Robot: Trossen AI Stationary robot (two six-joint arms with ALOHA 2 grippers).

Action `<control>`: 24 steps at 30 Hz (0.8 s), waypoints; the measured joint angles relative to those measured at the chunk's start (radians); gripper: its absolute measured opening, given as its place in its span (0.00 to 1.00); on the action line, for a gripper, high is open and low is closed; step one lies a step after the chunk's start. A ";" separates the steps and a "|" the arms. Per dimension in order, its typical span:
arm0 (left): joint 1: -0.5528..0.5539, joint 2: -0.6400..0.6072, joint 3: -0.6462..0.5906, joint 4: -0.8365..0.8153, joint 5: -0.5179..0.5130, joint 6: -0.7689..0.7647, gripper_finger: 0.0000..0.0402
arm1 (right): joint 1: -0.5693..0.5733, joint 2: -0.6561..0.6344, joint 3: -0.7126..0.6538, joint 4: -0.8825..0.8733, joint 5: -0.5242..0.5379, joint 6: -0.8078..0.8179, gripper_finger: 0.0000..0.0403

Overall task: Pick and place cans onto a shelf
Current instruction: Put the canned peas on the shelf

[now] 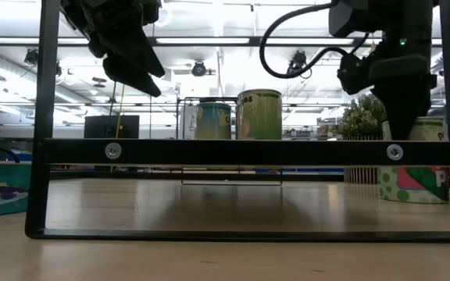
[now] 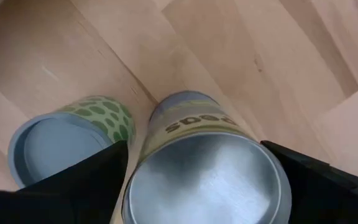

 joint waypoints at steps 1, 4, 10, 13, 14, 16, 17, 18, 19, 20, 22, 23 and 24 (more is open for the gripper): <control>0.000 0.000 0.000 -0.001 0.007 0.000 0.93 | 0.000 0.000 0.000 0.000 -0.009 0.000 0.91; 0.000 0.000 0.000 -0.002 0.011 -0.002 0.93 | -0.001 0.000 0.000 -0.010 -0.031 -0.006 0.89; 0.000 0.000 0.000 -0.005 0.030 -0.008 0.93 | -0.002 0.000 0.000 -0.011 -0.048 -0.050 0.79; 0.000 0.000 0.000 -0.005 0.045 -0.008 0.93 | -0.003 0.000 0.005 -0.013 -0.047 -0.085 0.78; 0.000 0.000 0.000 -0.005 0.045 -0.008 0.93 | -0.003 0.002 0.014 -0.019 -0.043 -0.098 0.78; 0.000 0.000 0.000 -0.005 0.044 -0.005 0.93 | -0.003 0.002 0.049 -0.022 -0.018 -0.125 0.79; 0.000 0.000 0.000 -0.005 0.044 -0.004 0.93 | -0.003 0.002 0.074 -0.028 -0.003 -0.137 0.79; 0.000 0.000 0.000 -0.005 0.044 -0.003 0.93 | -0.003 0.002 0.105 -0.046 0.017 -0.147 0.80; 0.000 0.000 0.000 -0.005 0.044 -0.003 0.93 | -0.003 0.002 0.140 -0.068 0.036 -0.158 0.80; 0.000 0.000 0.000 -0.005 0.044 -0.003 0.93 | -0.002 0.002 0.175 -0.089 0.054 -0.163 0.80; 0.000 0.000 0.000 -0.005 0.044 -0.003 0.93 | 0.008 0.002 0.252 -0.129 0.096 -0.169 0.80; 0.000 0.000 0.000 -0.005 0.044 -0.003 0.93 | 0.015 0.002 0.289 -0.151 0.114 -0.171 0.80; 0.000 0.000 0.000 -0.005 0.044 -0.003 0.93 | 0.024 0.003 0.326 -0.173 0.128 -0.175 0.80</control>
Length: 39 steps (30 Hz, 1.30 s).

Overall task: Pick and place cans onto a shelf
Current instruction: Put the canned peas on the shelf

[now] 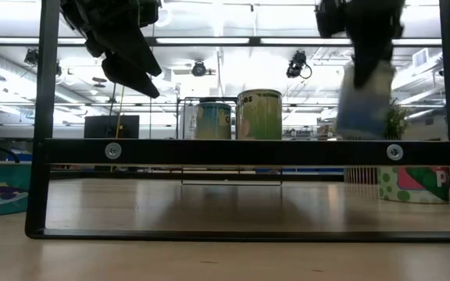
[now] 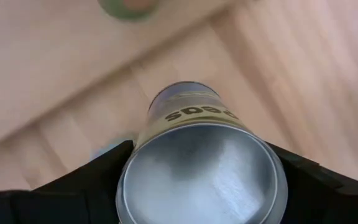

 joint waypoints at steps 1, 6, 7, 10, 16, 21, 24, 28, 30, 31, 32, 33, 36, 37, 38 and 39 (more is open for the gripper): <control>0.000 0.000 0.000 0.000 0.000 0.000 0.93 | 0.009 0.005 0.036 -0.017 0.005 -0.004 0.80; 0.000 0.000 0.000 -0.002 0.000 0.003 0.93 | 0.060 0.073 0.168 -0.051 -0.025 -0.025 0.80; 0.001 0.000 0.000 -0.002 0.000 0.003 0.93 | 0.070 0.100 0.194 -0.052 -0.038 -0.039 0.80; 0.001 0.001 0.000 -0.002 -0.001 0.004 0.93 | 0.098 0.197 0.279 -0.049 -0.074 -0.097 0.80; 0.001 0.001 0.000 -0.018 0.002 0.004 0.93 | 0.135 0.387 0.502 -0.045 -0.091 -0.265 0.80; -0.005 -0.027 0.000 -0.072 0.078 0.025 0.93 | 0.140 0.506 0.682 -0.037 -0.090 -0.415 0.80; -0.016 -0.072 0.000 -0.084 0.064 0.030 0.93 | 0.137 0.560 0.760 -0.036 -0.064 -0.499 0.80; -0.035 -0.122 0.000 -0.118 0.030 0.039 0.93 | 0.118 0.622 0.827 -0.023 -0.043 -0.597 0.80; -0.050 -0.140 0.000 -0.141 -0.003 0.036 0.93 | 0.104 0.649 0.845 -0.005 -0.040 -0.634 0.80; -0.059 -0.142 0.000 -0.157 -0.020 0.030 0.93 | 0.096 0.665 0.852 0.000 -0.041 -0.648 0.80; -0.069 -0.141 0.000 -0.165 -0.034 0.027 0.93 | 0.087 0.680 0.855 0.008 -0.043 -0.663 0.80; -0.081 -0.140 0.000 -0.167 -0.046 0.024 0.93 | 0.079 0.694 0.855 0.014 -0.045 -0.674 0.80; -0.116 -0.139 -0.033 -0.117 -0.070 0.005 0.93 | 0.061 0.735 0.855 0.019 -0.060 -0.708 0.80; -0.125 -0.138 -0.054 -0.105 -0.071 0.003 0.93 | 0.057 0.747 0.855 0.016 -0.063 -0.718 0.80; -0.130 -0.138 -0.074 -0.093 -0.073 -0.003 0.93 | 0.053 0.751 0.854 0.016 -0.069 -0.728 0.80; -0.136 -0.139 -0.089 -0.088 -0.076 -0.015 0.93 | 0.051 0.757 0.854 0.018 -0.072 -0.736 0.80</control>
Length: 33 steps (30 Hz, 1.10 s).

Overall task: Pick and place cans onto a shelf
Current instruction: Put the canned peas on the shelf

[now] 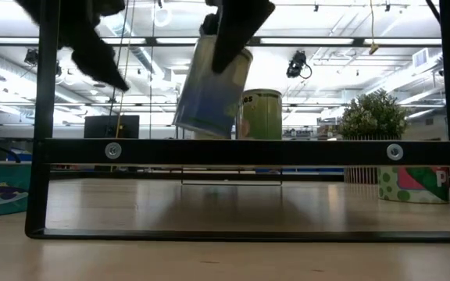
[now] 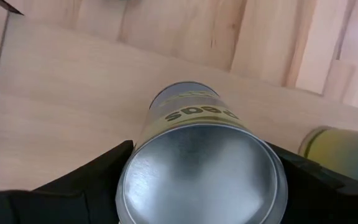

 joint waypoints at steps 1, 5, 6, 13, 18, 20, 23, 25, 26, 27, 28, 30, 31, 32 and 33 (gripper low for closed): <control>-0.005 -0.002 -0.014 0.005 -0.006 -0.013 0.93 | -0.003 0.003 0.000 0.003 -0.005 -0.007 0.80; -0.018 -0.001 -0.044 0.014 -0.015 -0.058 0.93 | -0.014 0.005 -0.003 0.009 -0.008 -0.022 0.81; -0.021 -0.001 -0.048 0.023 -0.015 -0.065 0.93 | -0.017 0.005 -0.003 0.015 -0.007 -0.029 0.82; -0.021 -0.001 -0.054 0.054 -0.014 -0.087 0.93 | -0.026 0.005 -0.004 0.042 -0.007 -0.063 0.91; -0.021 -0.001 -0.054 0.085 -0.014 -0.087 0.93 | -0.030 0.005 -0.004 0.051 0.016 -0.066 0.94; -0.021 -0.001 -0.054 0.096 -0.014 -0.089 0.93 | -0.030 0.005 -0.004 0.042 0.029 -0.066 0.94; -0.021 -0.001 -0.054 0.096 -0.014 -0.089 0.93 | -0.024 0.005 -0.004 0.015 0.060 -0.070 0.94; -0.021 -0.001 -0.054 0.096 -0.014 -0.087 0.93 | -0.016 0.005 -0.004 0.000 0.088 -0.071 0.94; -0.021 -0.001 -0.054 0.097 -0.014 -0.087 0.93 | -0.011 0.005 -0.004 -0.008 0.104 -0.075 0.93; -0.021 -0.001 -0.054 0.097 -0.014 -0.087 0.93 | -0.006 0.005 -0.004 -0.018 0.116 -0.078 0.93; -0.021 -0.001 -0.054 0.097 -0.014 -0.087 0.93 | 0.000 0.005 -0.005 -0.024 0.128 -0.079 0.93; -0.021 -0.001 -0.054 0.098 -0.014 -0.090 0.93 | 0.011 0.005 -0.005 -0.029 0.148 -0.081 0.93; -0.021 -0.001 -0.054 0.098 -0.014 -0.093 0.93 | 0.019 0.005 -0.005 -0.031 0.159 -0.081 0.93; -0.021 -0.001 -0.054 0.098 -0.014 -0.098 0.93 | 0.025 0.005 -0.005 -0.037 0.171 -0.081 0.93; -0.021 0.000 -0.054 0.102 -0.014 -0.106 0.93 | 0.032 0.005 -0.005 -0.049 0.191 -0.081 0.93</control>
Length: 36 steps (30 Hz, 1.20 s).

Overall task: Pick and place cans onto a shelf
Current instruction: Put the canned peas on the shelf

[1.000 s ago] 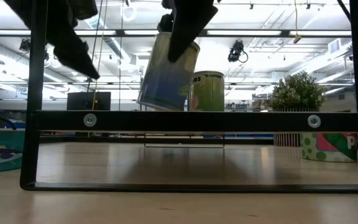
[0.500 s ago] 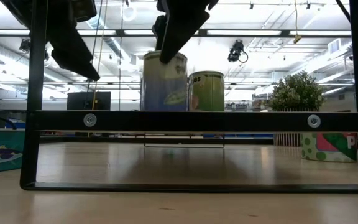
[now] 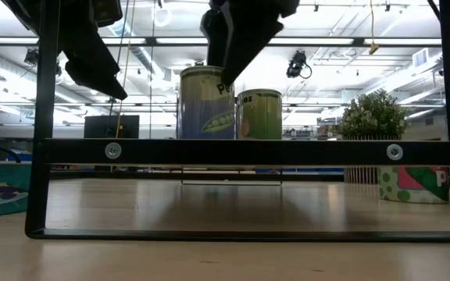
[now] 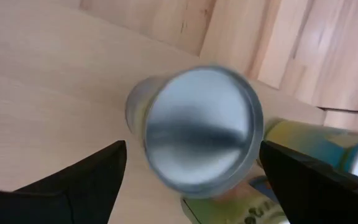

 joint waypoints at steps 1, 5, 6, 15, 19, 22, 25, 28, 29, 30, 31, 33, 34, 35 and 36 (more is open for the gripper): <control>0.000 0.001 0.000 0.007 -0.003 -0.006 0.93 | 0.006 0.000 0.000 -0.016 0.023 0.000 0.93; 0.000 0.045 0.000 0.073 -0.092 -0.006 0.93 | 0.022 0.000 0.000 -0.047 0.102 0.017 0.93; 0.000 0.063 0.000 0.098 -0.132 -0.007 0.93 | 0.026 0.000 0.000 -0.046 0.106 0.022 0.93; 0.056 0.203 -0.001 0.195 -0.389 -0.024 0.93 | 0.046 -0.001 0.000 -0.055 0.134 0.077 0.93; 0.068 0.242 0.000 0.307 -0.350 0.032 0.93 | 0.045 -0.001 0.000 -0.050 0.169 0.074 0.93; 0.069 0.267 -0.001 0.367 -0.309 0.066 0.93 | 0.037 -0.001 0.000 -0.049 0.190 0.064 0.93; 0.061 0.269 -0.001 0.369 -0.296 0.069 0.93 | 0.027 -0.001 0.000 -0.054 0.198 0.043 0.93; 0.047 0.269 -0.001 0.366 -0.296 0.065 0.93 | 0.018 -0.001 0.000 -0.055 0.198 0.019 0.93; 0.040 0.269 -0.001 0.365 -0.297 0.065 0.93 | 0.014 -0.002 0.000 -0.057 0.197 0.014 0.93; 0.034 0.269 -0.001 0.364 -0.298 0.065 0.93 | 0.010 -0.002 0.000 -0.061 0.197 0.010 0.93; 0.027 0.269 -0.001 0.361 -0.299 0.062 0.93 | 0.006 -0.002 0.000 -0.064 0.197 0.006 0.93; 0.016 0.269 -0.001 0.352 -0.298 0.044 0.93 | -0.001 -0.002 0.000 -0.067 0.200 0.001 0.93; 0.010 0.269 -0.001 0.342 -0.296 0.035 0.93 | -0.004 -0.002 0.000 -0.066 0.207 0.000 0.93; 0.006 0.269 -0.001 0.335 -0.292 0.024 0.93 | -0.006 -0.002 0.000 -0.065 0.217 0.000 0.93; 0.001 0.269 -0.001 0.328 -0.288 0.018 0.93 | -0.008 -0.002 0.000 -0.063 0.231 0.000 0.93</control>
